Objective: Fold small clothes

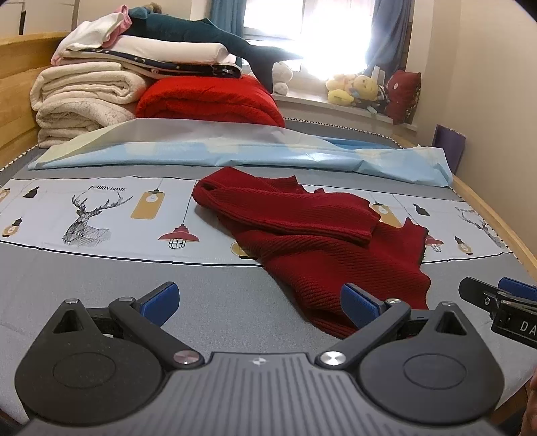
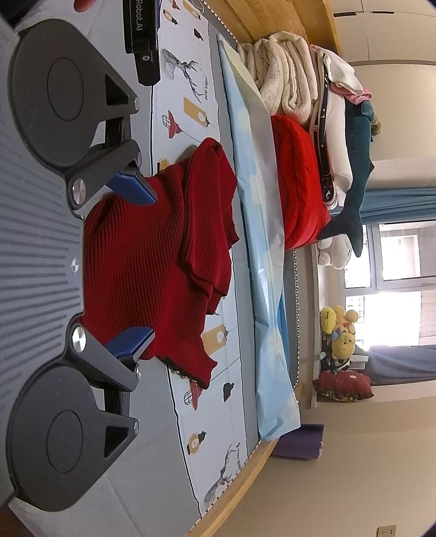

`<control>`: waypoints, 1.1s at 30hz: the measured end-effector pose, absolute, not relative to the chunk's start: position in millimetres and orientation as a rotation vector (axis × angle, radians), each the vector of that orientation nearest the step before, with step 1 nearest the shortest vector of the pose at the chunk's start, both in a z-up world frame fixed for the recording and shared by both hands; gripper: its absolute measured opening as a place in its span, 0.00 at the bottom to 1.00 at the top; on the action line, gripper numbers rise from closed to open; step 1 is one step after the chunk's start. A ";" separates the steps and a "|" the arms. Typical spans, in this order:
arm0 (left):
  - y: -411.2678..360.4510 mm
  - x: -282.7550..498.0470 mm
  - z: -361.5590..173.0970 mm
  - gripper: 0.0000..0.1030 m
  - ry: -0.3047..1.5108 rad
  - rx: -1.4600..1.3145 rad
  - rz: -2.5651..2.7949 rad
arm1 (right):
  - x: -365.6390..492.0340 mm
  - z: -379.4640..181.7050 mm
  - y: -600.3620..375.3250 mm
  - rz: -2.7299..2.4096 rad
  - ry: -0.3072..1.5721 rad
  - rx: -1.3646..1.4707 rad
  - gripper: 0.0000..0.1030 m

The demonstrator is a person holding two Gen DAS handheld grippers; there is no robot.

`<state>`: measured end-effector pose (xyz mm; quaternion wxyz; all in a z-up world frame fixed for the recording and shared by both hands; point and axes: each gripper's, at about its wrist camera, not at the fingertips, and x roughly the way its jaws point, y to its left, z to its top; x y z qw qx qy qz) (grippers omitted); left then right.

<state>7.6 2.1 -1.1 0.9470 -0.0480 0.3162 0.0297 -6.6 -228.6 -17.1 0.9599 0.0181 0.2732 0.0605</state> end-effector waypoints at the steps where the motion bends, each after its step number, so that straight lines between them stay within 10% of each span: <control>1: 2.5 8.1 -0.9 0.99 0.643 -0.098 0.060 | -6.7 -17.1 -227.1 0.123 0.553 0.035 0.79; 33: 3.0 7.5 -2.2 0.99 0.645 -0.098 0.055 | -6.5 -17.7 -225.0 0.124 0.551 0.031 0.79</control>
